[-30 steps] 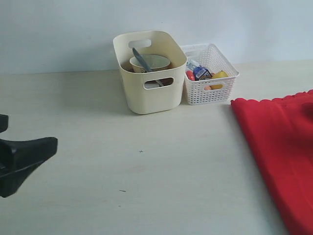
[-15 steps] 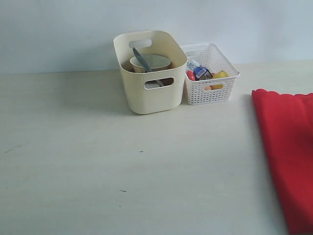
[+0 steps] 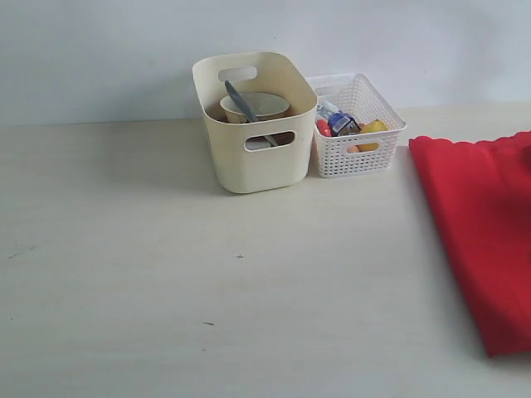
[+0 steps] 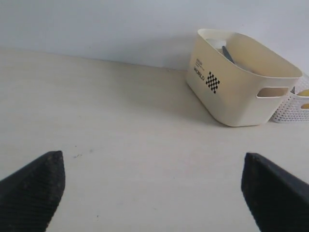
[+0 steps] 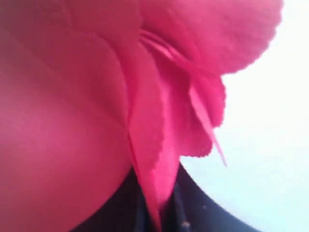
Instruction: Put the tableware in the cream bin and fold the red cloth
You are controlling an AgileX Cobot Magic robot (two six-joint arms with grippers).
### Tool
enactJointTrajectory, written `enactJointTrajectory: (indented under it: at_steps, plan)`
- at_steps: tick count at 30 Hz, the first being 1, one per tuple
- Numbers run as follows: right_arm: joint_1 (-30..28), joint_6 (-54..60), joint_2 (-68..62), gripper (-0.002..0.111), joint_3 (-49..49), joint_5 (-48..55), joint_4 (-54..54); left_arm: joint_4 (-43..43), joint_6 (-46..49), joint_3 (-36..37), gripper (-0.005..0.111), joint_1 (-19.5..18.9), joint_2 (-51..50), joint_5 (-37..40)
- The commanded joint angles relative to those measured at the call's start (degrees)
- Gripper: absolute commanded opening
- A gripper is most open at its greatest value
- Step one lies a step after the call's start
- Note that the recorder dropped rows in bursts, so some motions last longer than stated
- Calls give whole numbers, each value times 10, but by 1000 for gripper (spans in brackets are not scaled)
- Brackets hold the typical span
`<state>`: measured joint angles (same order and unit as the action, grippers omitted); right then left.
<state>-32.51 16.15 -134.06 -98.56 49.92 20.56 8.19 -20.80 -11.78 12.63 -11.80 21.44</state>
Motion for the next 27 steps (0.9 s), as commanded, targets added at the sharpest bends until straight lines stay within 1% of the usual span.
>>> enactJointTrajectory:
  at_steps: [1, 3, 4, 6, 9, 12, 15, 19, 27]
  plan:
    - [8, 14, -39, 0, -45, 8, 33, -16, -2, 2, 94, -7, 25, 43]
    - [9, 13, -52, 0, -68, 13, 40, -17, -2, 2, 94, -20, 35, 46]
    - [9, 13, -64, 0, -92, 22, 50, -17, -2, 2, 94, -37, 42, 46]
    - [9, 13, -84, 0, -125, 32, 69, -17, -2, 2, 94, -56, 48, 46]
    - [9, 13, -108, 0, -168, 46, 101, -20, -2, 11, 94, -69, 55, 46]
    - [12, 13, -126, 0, -208, 48, 135, -24, -2, 53, 94, -84, 80, 46]
    - [31, 4, -147, 0, -259, 64, 134, -26, -2, 78, 94, -101, 116, 50]
    - [42, -18, -170, 0, -298, 70, 134, -26, -2, 84, 94, -109, 118, 53]
    - [42, -44, -174, 0, -299, 18, 134, -26, -2, 84, 94, -109, 118, 53]
